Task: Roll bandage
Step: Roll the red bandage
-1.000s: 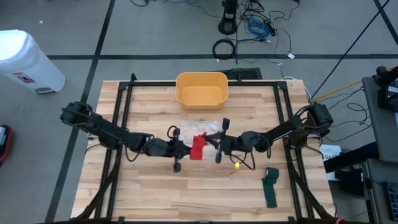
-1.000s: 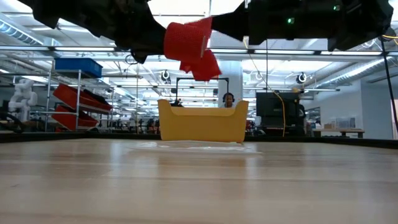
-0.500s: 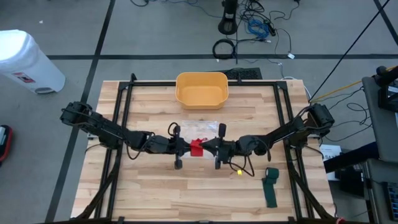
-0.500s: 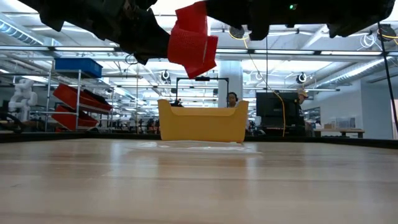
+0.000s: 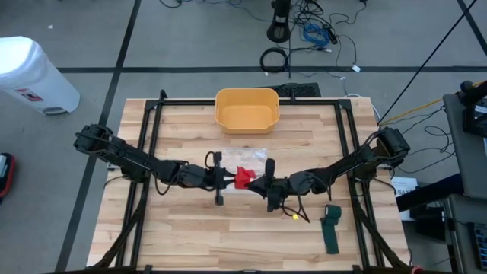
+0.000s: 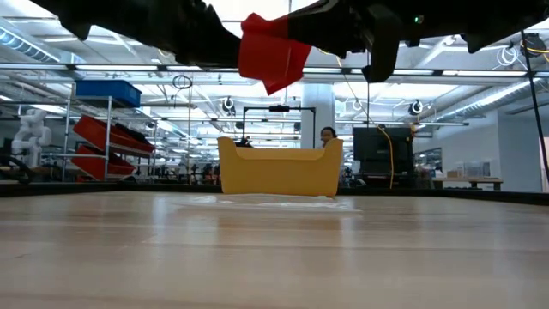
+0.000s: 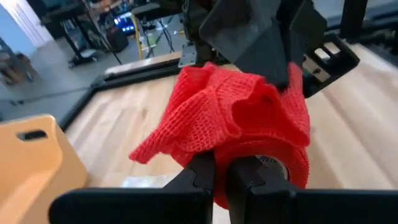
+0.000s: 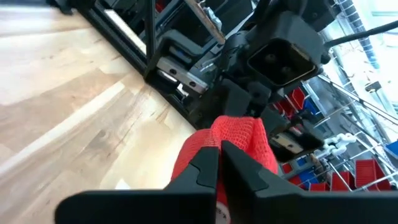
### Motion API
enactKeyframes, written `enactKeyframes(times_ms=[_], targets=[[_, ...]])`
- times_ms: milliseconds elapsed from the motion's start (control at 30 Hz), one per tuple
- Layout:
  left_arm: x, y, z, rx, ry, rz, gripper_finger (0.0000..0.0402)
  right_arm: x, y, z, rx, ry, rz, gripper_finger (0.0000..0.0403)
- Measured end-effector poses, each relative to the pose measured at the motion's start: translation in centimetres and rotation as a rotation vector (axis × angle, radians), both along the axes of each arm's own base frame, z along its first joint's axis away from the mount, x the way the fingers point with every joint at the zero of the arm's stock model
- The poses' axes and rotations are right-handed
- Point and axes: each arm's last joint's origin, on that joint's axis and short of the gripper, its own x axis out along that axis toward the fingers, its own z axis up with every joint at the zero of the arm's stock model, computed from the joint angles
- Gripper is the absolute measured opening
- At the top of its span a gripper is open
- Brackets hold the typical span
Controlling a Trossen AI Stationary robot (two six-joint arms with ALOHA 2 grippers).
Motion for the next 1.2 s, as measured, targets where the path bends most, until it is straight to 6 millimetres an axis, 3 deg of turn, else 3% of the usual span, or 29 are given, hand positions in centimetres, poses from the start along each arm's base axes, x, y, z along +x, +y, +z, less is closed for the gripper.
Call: enactKeyframes(times_ms=[333, 533, 767, 1000, 1200], targets=[[0.1, 0.1, 0.5, 0.35, -0.006, -0.029, 0.0013, -0.1, 0.2, -0.1, -0.042, 0.014, -0.007, 0.0128], [0.1, 0.1, 0.8, 0.498, -0.012, -0.032, 0.0013, -0.1, 0.3, -0.1, 0.032, 0.007, -0.007, 0.0187], [0.2, 0.5, 1.2, 0.585, -0.001, 0.067, 0.0013, -0.6, 1.8, -0.2, 0.145, 0.015, 0.044, 0.0199], [0.1, 0.4, 1.3, 0.682, 0.009, 0.065, 0.0013, -1.2, 2.4, -0.1, 0.234, 0.006, -0.083, 0.0199], [0.1, 0.4, 1.3, 0.733, 0.024, 0.047, 0.0013, -2.9, 1.8, 4.5, 0.411, -0.151, -0.096, 0.0199]])
